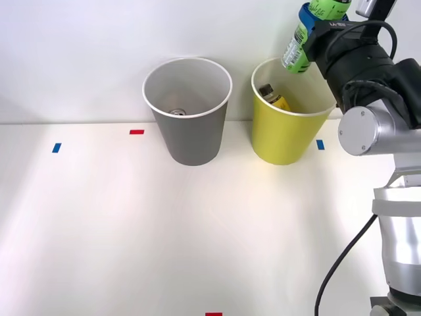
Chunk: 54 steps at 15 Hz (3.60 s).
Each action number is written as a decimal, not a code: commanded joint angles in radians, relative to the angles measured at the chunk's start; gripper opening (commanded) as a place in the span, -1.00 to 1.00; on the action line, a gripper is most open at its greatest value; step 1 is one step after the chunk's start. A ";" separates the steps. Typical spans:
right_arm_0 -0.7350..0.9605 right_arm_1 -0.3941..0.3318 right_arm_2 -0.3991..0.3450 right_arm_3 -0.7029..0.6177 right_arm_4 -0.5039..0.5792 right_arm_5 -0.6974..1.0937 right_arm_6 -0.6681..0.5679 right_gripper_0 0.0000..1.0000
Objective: Put cans in the gray bin, plastic bottles in the light green bin
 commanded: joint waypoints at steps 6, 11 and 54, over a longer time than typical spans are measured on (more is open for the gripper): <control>-0.011 0.046 0.003 0.011 0.064 0.000 0.036 -0.31; -0.058 0.079 0.005 0.163 0.076 -0.168 0.055 1.00; 1.316 -0.004 0.206 -0.569 0.165 -0.253 0.075 1.00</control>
